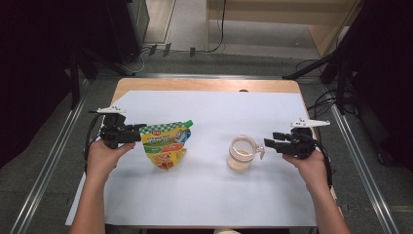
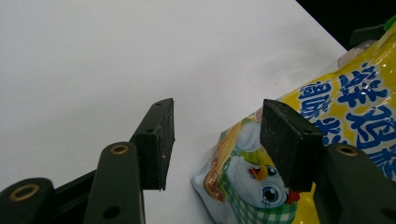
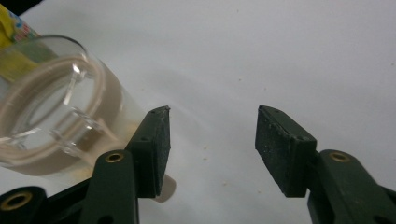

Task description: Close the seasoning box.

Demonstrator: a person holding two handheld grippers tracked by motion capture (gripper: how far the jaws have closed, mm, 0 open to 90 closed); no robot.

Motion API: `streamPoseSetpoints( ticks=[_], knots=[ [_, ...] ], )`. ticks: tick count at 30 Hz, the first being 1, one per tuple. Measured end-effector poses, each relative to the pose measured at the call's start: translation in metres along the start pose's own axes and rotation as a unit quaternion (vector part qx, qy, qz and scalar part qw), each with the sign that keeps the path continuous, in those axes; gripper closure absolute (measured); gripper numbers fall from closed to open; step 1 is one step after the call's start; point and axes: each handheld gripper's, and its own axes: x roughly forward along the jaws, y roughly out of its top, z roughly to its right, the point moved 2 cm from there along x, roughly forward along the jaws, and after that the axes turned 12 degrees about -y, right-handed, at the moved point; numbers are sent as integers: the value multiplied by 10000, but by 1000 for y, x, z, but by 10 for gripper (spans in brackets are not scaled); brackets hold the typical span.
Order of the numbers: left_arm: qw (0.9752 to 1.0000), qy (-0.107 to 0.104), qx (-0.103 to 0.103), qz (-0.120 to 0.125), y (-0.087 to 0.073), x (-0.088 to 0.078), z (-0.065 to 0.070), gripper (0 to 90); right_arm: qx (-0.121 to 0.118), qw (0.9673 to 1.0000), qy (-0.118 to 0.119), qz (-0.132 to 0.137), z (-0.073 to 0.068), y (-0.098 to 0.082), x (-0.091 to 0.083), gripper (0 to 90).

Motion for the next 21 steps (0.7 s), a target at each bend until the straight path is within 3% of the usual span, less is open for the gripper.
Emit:
streamPoseSetpoints(
  ticks=[5, 8, 21],
  knots=[
    [10000, 11, -26, -3, -1, 1, -1, 458, -77, 9997, -92, -231, 4, -7, 8, 466],
    [10000, -2, -54, -9, -2, 1, -2, 453, -112, 9997, -91, -198, 6, -11, 11, 466],
    [9997, 167, -201, -28, -5, 6, -6, 437, 134, 9991, -283, -277, 24, -20, 15, 457]
  ],
)
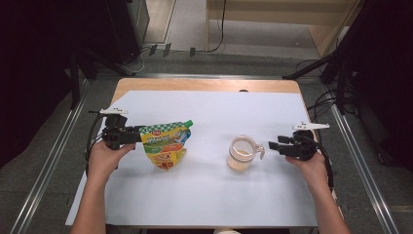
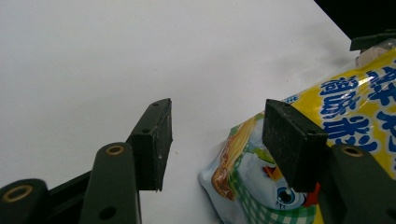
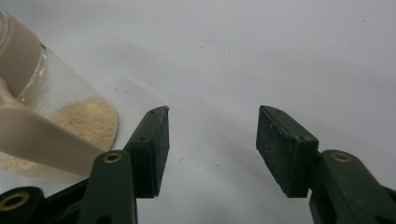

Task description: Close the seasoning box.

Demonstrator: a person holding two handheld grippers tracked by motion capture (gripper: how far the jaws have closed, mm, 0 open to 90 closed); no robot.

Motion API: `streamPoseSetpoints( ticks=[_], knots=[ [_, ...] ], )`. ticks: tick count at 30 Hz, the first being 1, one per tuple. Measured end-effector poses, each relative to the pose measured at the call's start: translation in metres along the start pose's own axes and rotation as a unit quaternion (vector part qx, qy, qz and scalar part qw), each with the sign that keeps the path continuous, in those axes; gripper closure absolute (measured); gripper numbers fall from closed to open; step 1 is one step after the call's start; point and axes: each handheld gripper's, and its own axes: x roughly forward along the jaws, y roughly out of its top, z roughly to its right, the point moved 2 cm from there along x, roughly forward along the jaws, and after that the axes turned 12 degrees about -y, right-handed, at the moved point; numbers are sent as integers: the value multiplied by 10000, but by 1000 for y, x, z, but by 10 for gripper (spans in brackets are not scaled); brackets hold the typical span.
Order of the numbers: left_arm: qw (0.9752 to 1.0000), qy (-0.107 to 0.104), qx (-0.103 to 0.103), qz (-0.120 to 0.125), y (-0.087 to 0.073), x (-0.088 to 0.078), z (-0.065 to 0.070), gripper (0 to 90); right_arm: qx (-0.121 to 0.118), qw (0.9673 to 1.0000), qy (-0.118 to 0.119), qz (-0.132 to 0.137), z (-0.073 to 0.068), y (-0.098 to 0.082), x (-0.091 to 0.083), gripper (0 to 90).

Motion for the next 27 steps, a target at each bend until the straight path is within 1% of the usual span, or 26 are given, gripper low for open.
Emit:
streamPoseSetpoints(
  ticks=[6, 11, 16, 27],
  knots=[
    [10000, 39, 5, -61, -1, 1, -1, 438, -5, 10000, -31, -11, 1, -1, 1, 456],
    [10000, 48, -64, -32, -1, 1, -2, 435, -37, 10000, -28, -27, 0, -1, 1, 456],
    [9999, 97, -47, -35, -1, 1, -3, 424, -32, 10000, -34, -31, 0, -1, 1, 455],
    [9999, 85, -76, -16, -2, -1, -5, 417, -49, 10000, -33, -52, -1, -2, 1, 454]
  ],
)
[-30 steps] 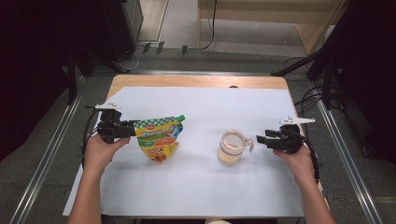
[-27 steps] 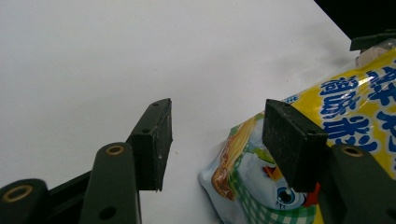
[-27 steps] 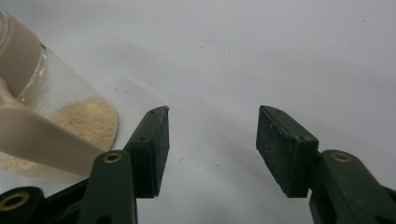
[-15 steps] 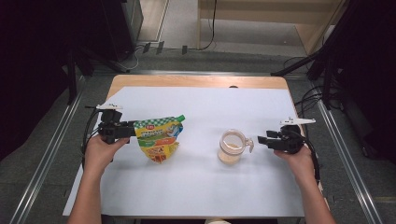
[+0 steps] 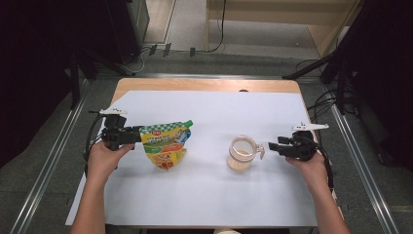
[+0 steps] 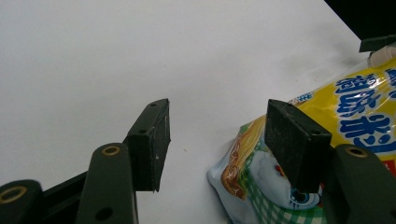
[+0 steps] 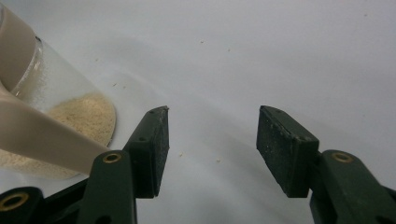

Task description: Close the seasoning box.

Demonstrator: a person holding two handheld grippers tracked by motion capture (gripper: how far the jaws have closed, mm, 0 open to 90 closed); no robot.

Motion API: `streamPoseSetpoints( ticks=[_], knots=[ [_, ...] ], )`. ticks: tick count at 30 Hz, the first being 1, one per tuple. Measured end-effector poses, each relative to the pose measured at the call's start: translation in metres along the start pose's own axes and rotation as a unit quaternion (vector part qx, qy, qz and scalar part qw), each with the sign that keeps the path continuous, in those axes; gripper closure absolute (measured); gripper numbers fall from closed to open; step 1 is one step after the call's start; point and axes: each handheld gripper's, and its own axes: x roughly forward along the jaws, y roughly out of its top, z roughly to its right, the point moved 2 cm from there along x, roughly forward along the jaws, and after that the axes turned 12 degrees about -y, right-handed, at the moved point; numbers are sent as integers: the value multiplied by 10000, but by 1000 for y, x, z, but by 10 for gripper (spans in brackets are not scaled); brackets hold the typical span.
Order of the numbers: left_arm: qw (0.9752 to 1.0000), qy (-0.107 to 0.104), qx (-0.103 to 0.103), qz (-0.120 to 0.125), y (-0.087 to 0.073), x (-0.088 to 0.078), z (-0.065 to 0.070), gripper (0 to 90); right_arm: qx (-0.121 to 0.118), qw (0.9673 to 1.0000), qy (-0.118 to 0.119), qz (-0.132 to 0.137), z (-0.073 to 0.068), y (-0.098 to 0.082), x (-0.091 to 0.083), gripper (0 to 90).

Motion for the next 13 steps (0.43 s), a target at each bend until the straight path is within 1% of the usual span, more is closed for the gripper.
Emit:
streamPoseSetpoints(
  ticks=[1, 3, 5, 7, 8, 10, 12, 13],
  knots=[
    [10000, -2, 3, -2, 0, 0, 0, 416, -5, 10000, -3, 3, 0, 0, 0, 454],
    [10000, 7, -7, 9, 0, 0, 0, 415, 0, 9999, -159, 2, -1, 0, 1, 448],
    [10000, 14, -7, 10, 0, 0, -1, 414, -61, 9998, -165, 4, -2, 0, 1, 448],
    [9999, 112, -40, 53, 0, 0, -1, 409, -80, 9998, -166, -9, -2, 0, 2, 448],
    [9999, 115, -55, 71, 0, 0, -1, 397, -112, 9998, -163, 7, -2, 0, 2, 446],
    [9998, 141, -118, 107, 0, 0, -2, 394, -117, 9998, -148, 15, -3, 0, 2, 442],
    [9998, 134, -119, 105, 0, 0, -3, 393, -112, 9998, -165, 5, -2, 0, 2, 436],
    [9998, 163, -109, 106, -1, 0, -4, 391, -82, 9998, -160, 2, -2, 0, 2, 429]
  ],
)
